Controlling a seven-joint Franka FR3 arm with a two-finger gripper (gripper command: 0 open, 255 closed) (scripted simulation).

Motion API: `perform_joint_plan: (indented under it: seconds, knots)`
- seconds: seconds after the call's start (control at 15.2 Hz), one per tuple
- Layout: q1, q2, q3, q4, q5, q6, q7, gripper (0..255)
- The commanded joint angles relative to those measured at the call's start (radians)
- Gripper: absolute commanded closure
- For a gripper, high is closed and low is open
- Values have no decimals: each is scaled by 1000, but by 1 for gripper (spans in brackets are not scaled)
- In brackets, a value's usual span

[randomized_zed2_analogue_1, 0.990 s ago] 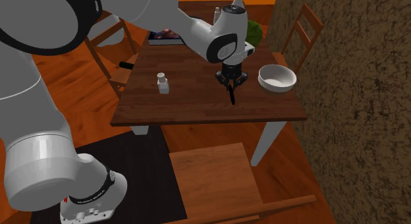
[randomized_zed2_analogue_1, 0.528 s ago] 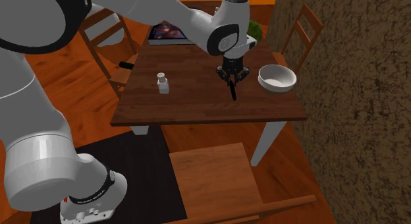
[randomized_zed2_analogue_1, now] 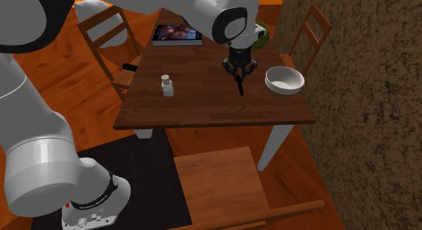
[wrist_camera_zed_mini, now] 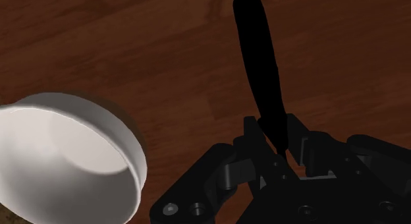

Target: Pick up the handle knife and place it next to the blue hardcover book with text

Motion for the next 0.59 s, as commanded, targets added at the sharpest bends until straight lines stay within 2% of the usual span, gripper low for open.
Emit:
perform_joint_plan:
  seconds: [0.0,0.4,0.53]
  knots:
    - [-1,-10,0,14,1,-24,-1,255]
    - [-1,-37,0,56,2,-93,-1,255]
    - [25,-51,18,37,-7,-87,47,255]
